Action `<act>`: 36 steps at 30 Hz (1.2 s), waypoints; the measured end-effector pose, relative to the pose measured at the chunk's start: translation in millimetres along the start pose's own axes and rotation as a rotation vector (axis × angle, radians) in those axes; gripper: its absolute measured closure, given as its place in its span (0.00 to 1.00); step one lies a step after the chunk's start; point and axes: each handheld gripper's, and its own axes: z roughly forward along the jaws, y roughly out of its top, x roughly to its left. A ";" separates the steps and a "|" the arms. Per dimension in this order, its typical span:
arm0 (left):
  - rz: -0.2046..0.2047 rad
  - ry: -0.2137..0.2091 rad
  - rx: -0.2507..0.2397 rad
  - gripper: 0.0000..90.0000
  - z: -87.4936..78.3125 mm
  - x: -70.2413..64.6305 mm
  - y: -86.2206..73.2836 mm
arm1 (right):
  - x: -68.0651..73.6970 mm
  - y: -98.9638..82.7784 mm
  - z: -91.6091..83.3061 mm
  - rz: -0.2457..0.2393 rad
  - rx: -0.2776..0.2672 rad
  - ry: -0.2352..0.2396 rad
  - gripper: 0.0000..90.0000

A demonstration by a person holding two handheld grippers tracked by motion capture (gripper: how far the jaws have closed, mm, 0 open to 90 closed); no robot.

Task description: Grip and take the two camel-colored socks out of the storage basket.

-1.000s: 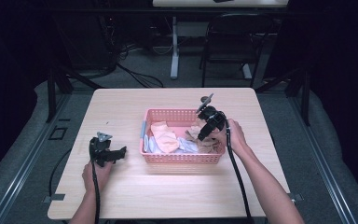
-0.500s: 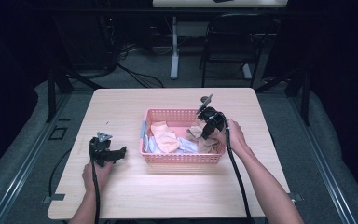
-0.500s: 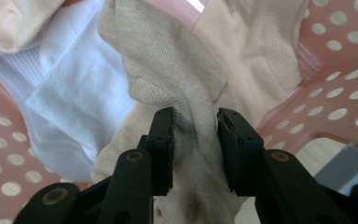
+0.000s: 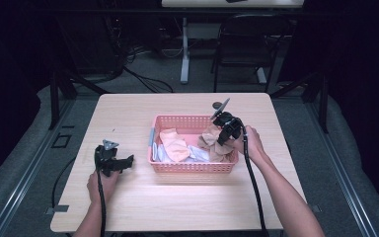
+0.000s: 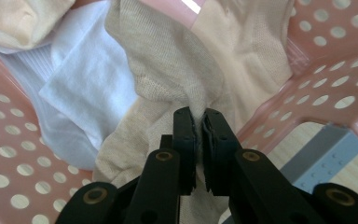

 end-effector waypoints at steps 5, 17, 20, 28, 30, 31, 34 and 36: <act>0.001 0.000 0.001 0.17 0.0 0.0 0.0 | -0.6 0.1 -11.3 0.004 -0.034 0.003 0.94; 0.001 0.000 0.000 0.17 0.0 0.0 0.0 | 4.5 2.3 -40.2 -0.022 -0.087 0.004 0.95; 0.000 0.000 0.000 0.17 0.0 0.0 0.0 | 6.6 2.7 -44.5 -0.029 -0.089 0.006 0.95; 0.000 0.000 0.000 0.17 0.0 0.0 0.0 | 6.2 1.5 -56.8 -0.032 -0.086 0.006 0.95; 0.000 0.000 0.000 0.17 0.0 0.0 0.0 | 6.4 1.1 -61.8 -0.035 -0.086 0.003 0.95; 0.000 0.000 0.000 0.17 0.0 0.0 0.0 | 6.7 0.5 -64.1 -0.032 -0.096 0.005 0.95; 0.000 0.000 0.000 0.17 0.0 0.0 0.0 | 6.7 -1.3 -72.9 -0.035 -0.111 0.002 0.95; 0.000 0.000 0.000 0.17 0.0 0.0 0.0 | 6.8 -2.4 -75.2 -0.033 -0.120 0.002 0.95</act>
